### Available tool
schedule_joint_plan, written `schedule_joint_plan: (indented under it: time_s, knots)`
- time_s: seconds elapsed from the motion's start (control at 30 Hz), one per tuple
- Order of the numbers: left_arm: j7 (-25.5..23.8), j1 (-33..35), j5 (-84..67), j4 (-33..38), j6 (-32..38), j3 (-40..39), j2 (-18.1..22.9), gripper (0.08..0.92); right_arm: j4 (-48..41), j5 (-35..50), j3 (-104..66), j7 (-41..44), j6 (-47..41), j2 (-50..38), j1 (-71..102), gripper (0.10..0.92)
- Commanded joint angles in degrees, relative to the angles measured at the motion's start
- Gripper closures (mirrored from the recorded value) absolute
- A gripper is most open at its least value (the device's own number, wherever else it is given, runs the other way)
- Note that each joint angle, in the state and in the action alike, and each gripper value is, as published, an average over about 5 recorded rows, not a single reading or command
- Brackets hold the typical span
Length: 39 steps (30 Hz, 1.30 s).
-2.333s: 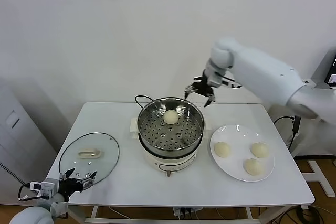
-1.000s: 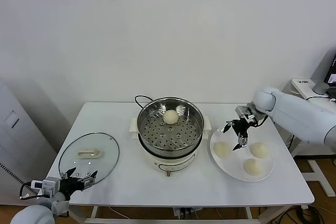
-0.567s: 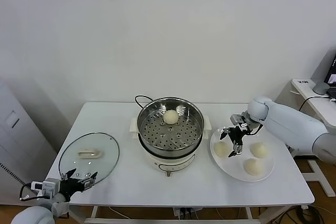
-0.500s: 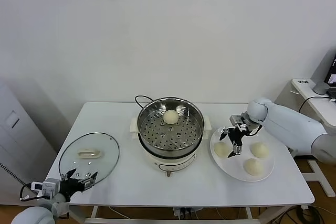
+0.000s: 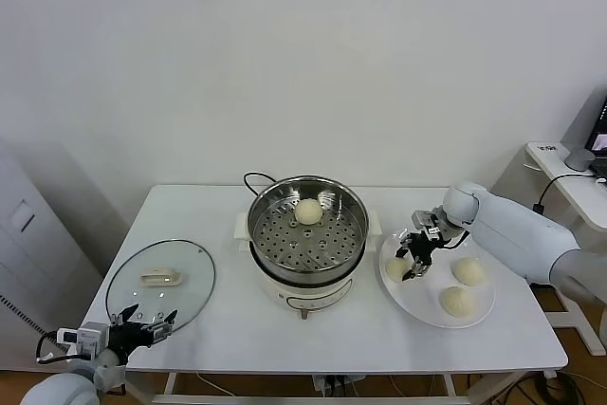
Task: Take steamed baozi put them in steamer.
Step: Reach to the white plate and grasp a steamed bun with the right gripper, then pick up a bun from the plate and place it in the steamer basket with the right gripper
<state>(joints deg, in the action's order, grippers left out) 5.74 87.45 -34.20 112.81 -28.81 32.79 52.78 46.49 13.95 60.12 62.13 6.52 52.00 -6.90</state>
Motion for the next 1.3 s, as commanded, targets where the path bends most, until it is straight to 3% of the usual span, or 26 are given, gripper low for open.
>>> schedule_joint_plan:
  time_s: [0.03,0.47,0.73,1.3]
  knots:
    - [0.0,0.0,0.0,0.1,-0.1,0.1,0.1,0.177,0.0,0.5,-0.9,0.0,-0.1,0.0,0.2,0.541]
    - [0.3,0.4,0.1,0.5,-0.5,0.7,0.2,0.177,14.6,13.2,19.7,6.0,-5.1,-8.2,-26.6,0.539]
    - [0.4,0.1,0.2,0.4,-0.5,0.4,0.0,0.177,21.4,21.5,27.8,6.6,-11.3,-8.7,-40.5,0.534]
    - [0.4,-0.5,0.1,0.4,-0.6,0.0,-0.2,0.177,25.4,39.7,26.3,-7.5,-24.4,3.6,-40.6,0.536]
